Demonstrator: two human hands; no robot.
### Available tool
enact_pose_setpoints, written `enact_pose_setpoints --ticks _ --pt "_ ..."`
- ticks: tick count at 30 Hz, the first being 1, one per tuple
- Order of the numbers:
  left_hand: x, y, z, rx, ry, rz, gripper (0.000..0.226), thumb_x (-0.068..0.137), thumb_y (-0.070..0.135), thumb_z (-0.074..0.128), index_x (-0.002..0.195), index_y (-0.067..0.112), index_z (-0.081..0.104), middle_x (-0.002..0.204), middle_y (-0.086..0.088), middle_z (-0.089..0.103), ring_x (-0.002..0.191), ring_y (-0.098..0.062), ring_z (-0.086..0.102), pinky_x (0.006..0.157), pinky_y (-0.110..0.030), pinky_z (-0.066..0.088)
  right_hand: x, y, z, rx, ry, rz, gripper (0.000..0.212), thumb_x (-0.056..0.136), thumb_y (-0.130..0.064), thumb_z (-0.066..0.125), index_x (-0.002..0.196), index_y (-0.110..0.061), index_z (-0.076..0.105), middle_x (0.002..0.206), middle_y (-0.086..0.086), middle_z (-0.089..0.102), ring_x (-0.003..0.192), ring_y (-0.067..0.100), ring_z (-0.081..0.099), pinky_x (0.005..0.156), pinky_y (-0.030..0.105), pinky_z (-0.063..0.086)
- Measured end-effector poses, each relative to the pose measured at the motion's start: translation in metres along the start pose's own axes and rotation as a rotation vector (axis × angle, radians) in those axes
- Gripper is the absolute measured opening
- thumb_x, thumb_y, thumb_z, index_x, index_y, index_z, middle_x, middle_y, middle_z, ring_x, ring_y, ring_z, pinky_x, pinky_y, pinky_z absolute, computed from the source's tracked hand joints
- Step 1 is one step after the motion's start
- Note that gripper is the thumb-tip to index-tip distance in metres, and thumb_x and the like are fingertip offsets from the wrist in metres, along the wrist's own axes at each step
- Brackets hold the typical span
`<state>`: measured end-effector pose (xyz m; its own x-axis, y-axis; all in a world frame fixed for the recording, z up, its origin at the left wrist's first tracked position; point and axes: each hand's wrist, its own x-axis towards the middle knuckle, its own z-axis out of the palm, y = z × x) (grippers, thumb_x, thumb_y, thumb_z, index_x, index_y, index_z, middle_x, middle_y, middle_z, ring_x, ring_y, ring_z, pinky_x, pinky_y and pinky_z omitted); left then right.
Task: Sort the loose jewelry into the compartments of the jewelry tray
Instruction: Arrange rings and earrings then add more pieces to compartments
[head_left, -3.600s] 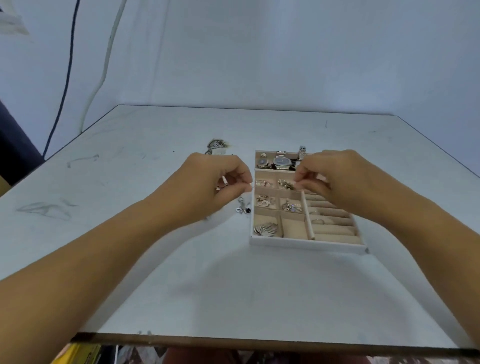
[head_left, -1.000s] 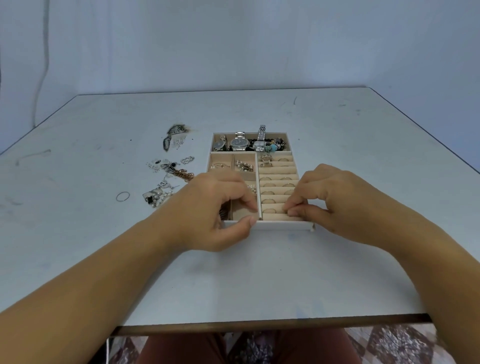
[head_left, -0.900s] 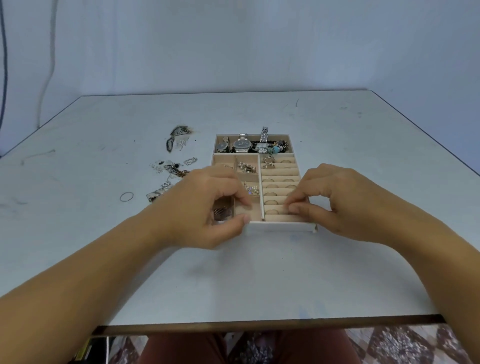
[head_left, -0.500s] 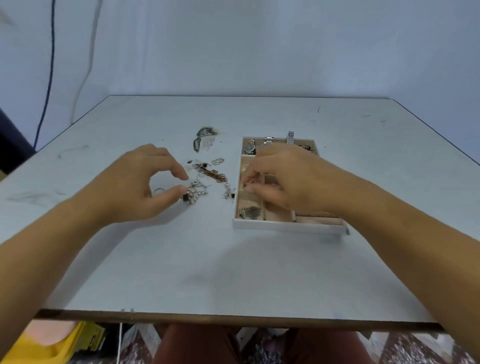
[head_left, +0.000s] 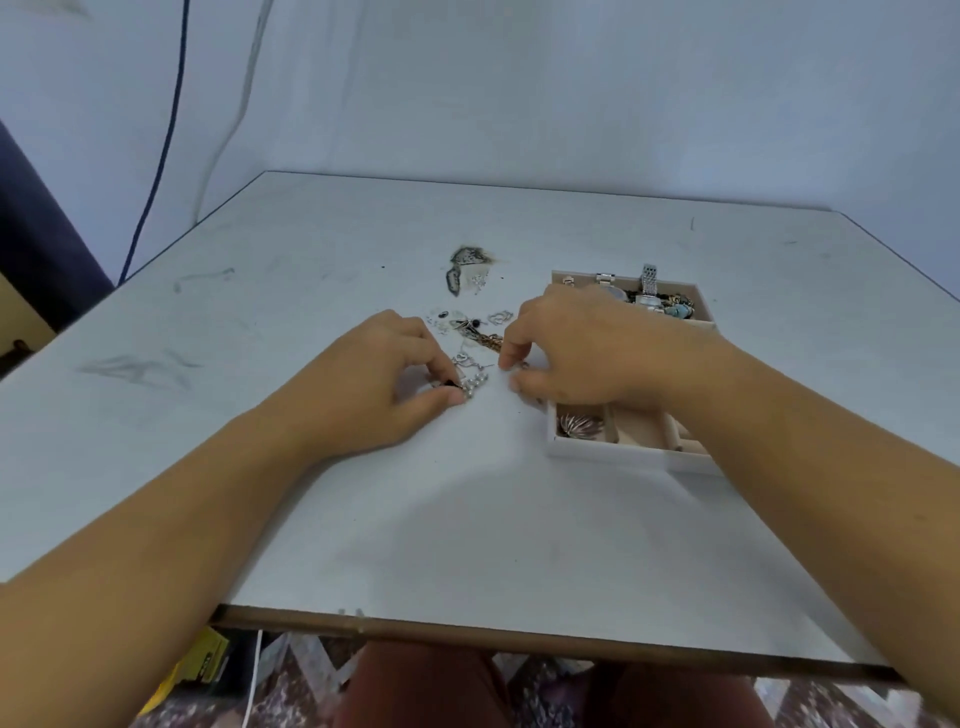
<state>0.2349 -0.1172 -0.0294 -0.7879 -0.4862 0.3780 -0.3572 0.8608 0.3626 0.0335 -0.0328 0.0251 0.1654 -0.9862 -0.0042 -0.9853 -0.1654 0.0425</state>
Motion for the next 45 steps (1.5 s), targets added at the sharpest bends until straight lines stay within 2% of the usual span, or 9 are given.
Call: enact_pose_setpoints --ticks 6,9,13,19,23,28,33,37,45 --pt "-0.003 0.001 0.001 -0.029 0.044 -0.034 0.004 0.085 0.032 0.068 0.087 0.028 0.067 0.082 0.018 0.063 0.087 -0.006 0.052 0.074 -0.019 0.041 0.006 -0.007 -0.005 0.043 -0.120 0.093 0.027 0.078 -0.038 0.068 0.104 -0.031 0.065 0.098 -0.010 0.063 0.100 0.013 0.054 0.075 0.030 0.040" --pt "-0.003 -0.001 -0.001 -0.024 0.063 -0.074 0.006 0.086 0.032 0.066 0.088 0.027 0.067 0.081 0.017 0.063 0.086 -0.007 0.052 0.074 -0.023 0.043 0.008 -0.011 -0.005 0.119 -0.139 0.115 0.019 0.080 -0.026 0.070 0.099 -0.025 0.068 0.088 -0.007 0.057 0.091 0.015 0.058 0.077 0.032 0.051" --pt "-0.004 0.000 0.000 -0.044 0.079 -0.098 0.004 0.087 0.032 0.065 0.088 0.028 0.066 0.081 0.019 0.063 0.085 -0.003 0.051 0.072 -0.019 0.040 0.010 -0.014 -0.003 0.125 -0.132 0.118 0.019 0.079 -0.012 0.065 0.095 -0.020 0.069 0.088 -0.003 0.064 0.083 0.015 0.061 0.075 0.033 0.055" --pt "-0.002 0.001 0.004 -0.046 0.156 -0.102 0.006 0.089 0.025 0.063 0.089 0.030 0.061 0.080 0.020 0.059 0.084 0.000 0.052 0.072 -0.013 0.037 0.012 -0.003 -0.008 0.242 0.025 0.158 0.022 0.086 -0.014 0.052 0.100 -0.021 0.067 0.074 -0.015 0.054 0.067 0.005 0.053 0.056 0.017 0.039" --pt "0.000 0.001 0.006 -0.099 0.179 -0.123 0.007 0.090 0.023 0.061 0.090 0.030 0.060 0.081 0.016 0.061 0.083 0.000 0.055 0.071 -0.013 0.039 0.014 0.002 -0.014 0.324 0.074 0.146 0.028 0.093 -0.015 0.045 0.110 -0.026 0.065 0.094 -0.012 0.054 0.079 0.006 0.053 0.064 0.018 0.038" --pt "0.002 0.001 0.008 -0.234 0.223 -0.178 0.007 0.089 0.027 0.062 0.095 0.032 0.062 0.075 0.014 0.059 0.070 0.001 0.054 0.061 -0.009 0.040 0.015 0.003 -0.014 0.414 0.114 0.127 0.024 0.096 -0.023 0.048 0.115 -0.030 0.062 0.081 -0.021 0.050 0.072 -0.003 0.051 0.065 0.010 0.037" --pt "0.002 0.001 0.008 -0.316 0.228 -0.191 0.019 0.089 0.019 0.063 0.104 0.030 0.063 0.078 0.013 0.057 0.065 -0.003 0.054 0.058 -0.009 0.040 0.018 0.001 -0.008 0.483 0.088 0.104 0.029 0.091 -0.017 0.055 0.115 -0.032 0.062 0.091 -0.017 0.061 0.079 0.002 0.058 0.079 0.024 0.050" --pt "0.001 0.001 0.007 -0.343 0.206 -0.184 0.024 0.090 0.016 0.060 0.109 0.031 0.059 0.083 0.008 0.059 0.066 -0.006 0.054 0.057 -0.011 0.040 0.020 0.001 -0.006 0.528 0.052 0.085 0.029 0.089 -0.016 0.056 0.113 -0.032 0.062 0.093 -0.015 0.065 0.082 0.001 0.061 0.081 0.023 0.051" --pt "0.001 -0.002 0.006 -0.276 0.138 -0.208 0.021 0.088 0.036 0.061 0.108 0.030 0.056 0.073 0.010 0.058 0.059 -0.005 0.052 0.059 -0.013 0.041 0.019 -0.001 -0.005 0.498 -0.003 0.087 0.027 0.089 -0.020 0.060 0.112 -0.034 0.061 0.087 -0.016 0.068 0.080 -0.001 0.064 0.078 0.021 0.050"
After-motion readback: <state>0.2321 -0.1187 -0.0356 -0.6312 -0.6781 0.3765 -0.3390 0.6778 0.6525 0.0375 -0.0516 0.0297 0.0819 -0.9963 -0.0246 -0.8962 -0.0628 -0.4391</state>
